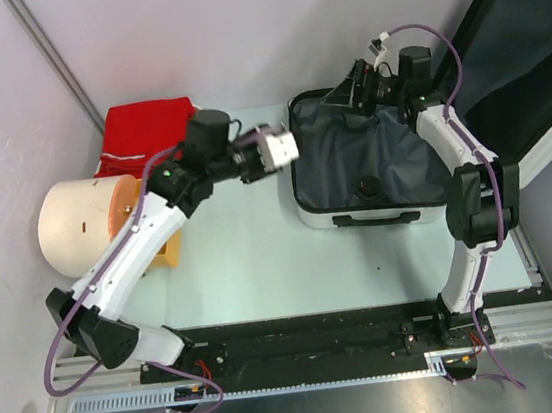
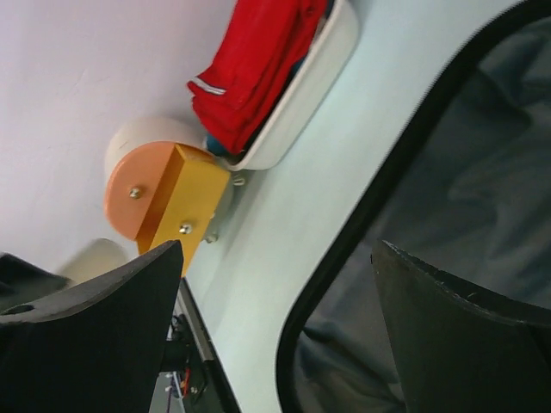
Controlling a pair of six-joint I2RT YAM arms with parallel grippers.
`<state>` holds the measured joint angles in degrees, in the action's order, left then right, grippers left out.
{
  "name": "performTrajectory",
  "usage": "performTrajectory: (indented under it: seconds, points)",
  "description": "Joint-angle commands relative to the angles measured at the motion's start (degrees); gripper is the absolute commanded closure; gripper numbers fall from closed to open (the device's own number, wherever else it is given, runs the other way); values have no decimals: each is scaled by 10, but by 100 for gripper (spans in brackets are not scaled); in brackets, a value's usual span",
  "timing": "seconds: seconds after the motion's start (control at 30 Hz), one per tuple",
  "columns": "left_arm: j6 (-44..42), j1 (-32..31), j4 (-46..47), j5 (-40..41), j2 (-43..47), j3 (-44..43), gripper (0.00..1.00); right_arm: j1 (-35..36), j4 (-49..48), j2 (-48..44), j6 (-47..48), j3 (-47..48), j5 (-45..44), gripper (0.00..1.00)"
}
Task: Open, take out, and arrange the luggage
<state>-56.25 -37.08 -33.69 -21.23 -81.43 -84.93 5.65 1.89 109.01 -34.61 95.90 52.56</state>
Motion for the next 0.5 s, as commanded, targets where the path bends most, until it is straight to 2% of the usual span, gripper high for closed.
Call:
performTrajectory:
  seconds: [0.0, 0.13, 0.17, 0.27, 0.33, 0.47]
  points:
    - [340, 44, -50, 133, 28, -88, 100, 2, 72, -20, 74, 3, -34, 5]
    - [484, 115, -133, 159, 47, -96, 100, 2, 80, -23, 78, -6, -31, 6]
    - [532, 150, -147, 162, 53, -84, 100, 3, 80, -23, 78, -9, -29, 6]
    - [591, 209, -193, 177, 83, -46, 100, 4, 82, -22, 80, -11, -26, 6]
    - [599, 234, -207, 189, 115, -20, 100, 7, 87, -22, 82, -12, -24, 6]
    - [570, 278, -220, 269, 148, 35, 100, 13, 93, -23, 90, -16, -21, 7]
